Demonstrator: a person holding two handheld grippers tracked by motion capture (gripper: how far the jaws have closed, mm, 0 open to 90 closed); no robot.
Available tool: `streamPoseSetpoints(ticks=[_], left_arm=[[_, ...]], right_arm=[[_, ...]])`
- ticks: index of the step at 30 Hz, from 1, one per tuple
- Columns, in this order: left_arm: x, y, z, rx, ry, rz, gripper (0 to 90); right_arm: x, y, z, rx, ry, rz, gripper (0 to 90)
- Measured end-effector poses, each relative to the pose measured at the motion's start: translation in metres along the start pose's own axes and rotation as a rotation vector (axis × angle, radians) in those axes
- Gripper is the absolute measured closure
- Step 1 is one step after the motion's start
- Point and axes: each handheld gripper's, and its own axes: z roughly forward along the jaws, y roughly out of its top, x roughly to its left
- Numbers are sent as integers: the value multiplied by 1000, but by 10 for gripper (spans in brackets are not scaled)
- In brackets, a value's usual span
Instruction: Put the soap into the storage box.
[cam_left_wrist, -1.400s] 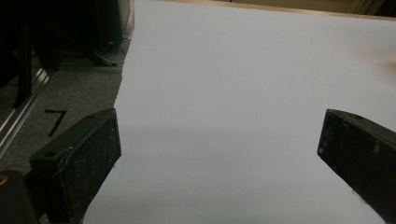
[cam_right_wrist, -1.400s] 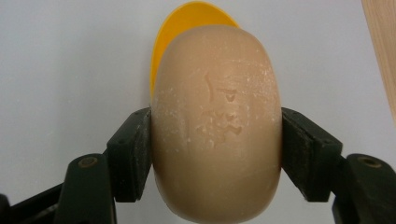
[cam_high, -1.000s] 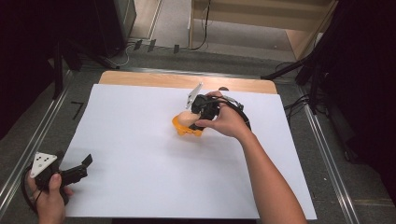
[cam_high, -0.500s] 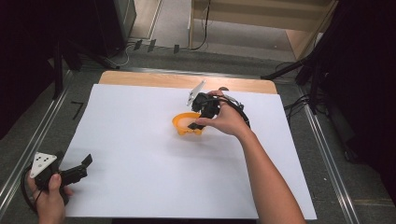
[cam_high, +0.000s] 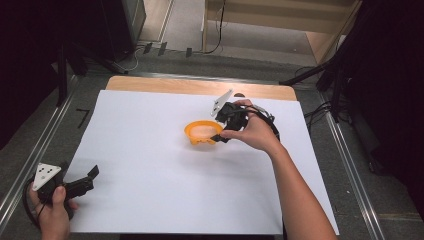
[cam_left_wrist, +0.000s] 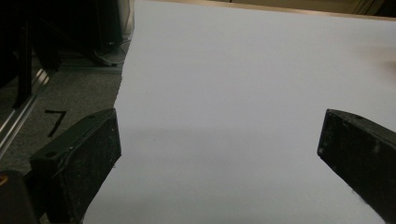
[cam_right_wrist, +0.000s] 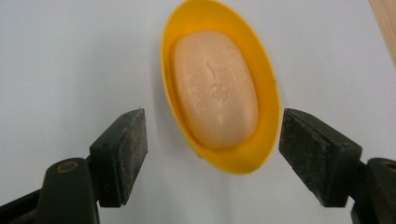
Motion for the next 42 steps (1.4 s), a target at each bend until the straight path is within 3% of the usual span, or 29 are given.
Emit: streamPoseSetpoints(ticks=[19, 23, 27, 30, 32, 34, 42], left_arm=[[0, 0, 0, 0, 1, 5, 3], [-1, 0, 0, 1, 2, 5, 3], [-1, 0, 0, 1, 3, 5, 3], [-1, 0, 1, 1, 3, 6, 4], [-1, 0, 0, 1, 1, 6, 3], [-1, 0, 0, 1, 2, 5, 4], [-1, 0, 1, 8, 10, 15, 4]], right_arm=[[16, -72, -21, -43, -32, 119, 199], [21, -87, -25, -64, -43, 155, 182], [23, -100, -29, -86, -38, 230, 167], [27, -109, -32, -86, -57, 242, 145], [30, -113, -33, -92, -46, 249, 134], [37, -121, -34, -91, -48, 211, 129], [52, -143, -36, -92, -99, 261, 128]])
